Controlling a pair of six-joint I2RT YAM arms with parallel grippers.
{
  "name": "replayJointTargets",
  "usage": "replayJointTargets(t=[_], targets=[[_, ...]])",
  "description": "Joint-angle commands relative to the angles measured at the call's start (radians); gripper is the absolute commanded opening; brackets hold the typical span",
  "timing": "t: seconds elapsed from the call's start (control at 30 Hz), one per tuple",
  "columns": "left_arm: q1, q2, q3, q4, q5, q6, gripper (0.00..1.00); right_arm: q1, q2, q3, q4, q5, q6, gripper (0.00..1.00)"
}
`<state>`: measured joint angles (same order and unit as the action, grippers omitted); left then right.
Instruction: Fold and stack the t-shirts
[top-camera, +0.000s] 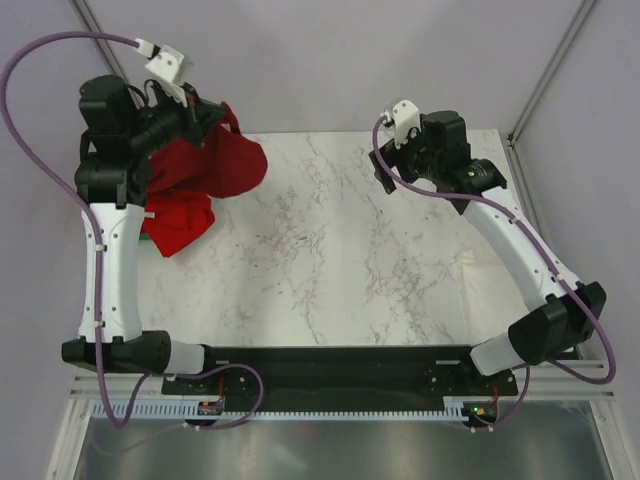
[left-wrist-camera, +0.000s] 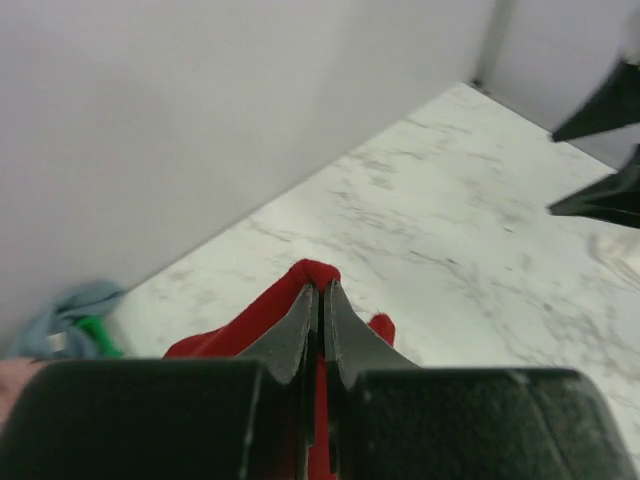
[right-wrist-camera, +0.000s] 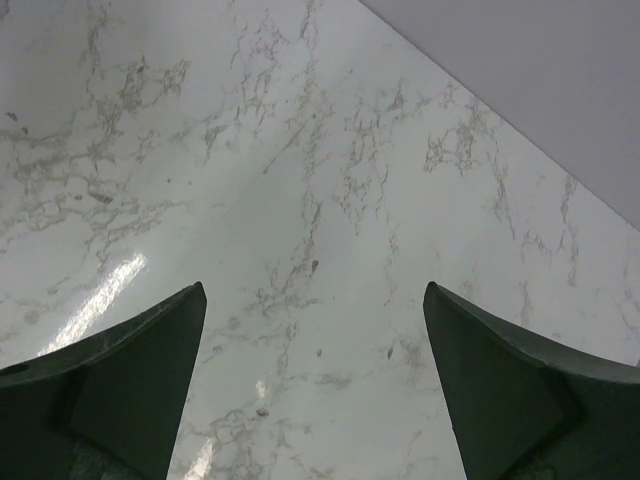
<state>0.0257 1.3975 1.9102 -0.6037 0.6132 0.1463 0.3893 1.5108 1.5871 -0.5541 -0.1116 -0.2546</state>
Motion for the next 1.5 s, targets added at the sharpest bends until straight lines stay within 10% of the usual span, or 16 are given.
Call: replayJointTargets(t=[0.0, 0.5, 0.77, 1.47], targets=[[-0.118, -0.070, -0.075, 0.055, 0.131, -0.048, 0.07, 0.005, -0.081, -0.091, -0.003, -0.036, -0.113, 0.98], [-0.438, -0.086, -0.286, 0.033, 0.181, -0.085, 0.05, 0.042, -0.274, -0.182, -0.061, -0.080, -0.147, 0.98], [-0.357, 0.058, 0.214, 0.152, -0.312, 0.234, 0.02, 0.023, -0.366, -0.303, -0.061, -0.059, -0.144, 0.98], [-0.451, 0.175, 0.616, 0.321, -0.079, 0.027, 0.02, -0.033, -0.437, -0.418, -0.036, -0.066, -0.138, 0.98]])
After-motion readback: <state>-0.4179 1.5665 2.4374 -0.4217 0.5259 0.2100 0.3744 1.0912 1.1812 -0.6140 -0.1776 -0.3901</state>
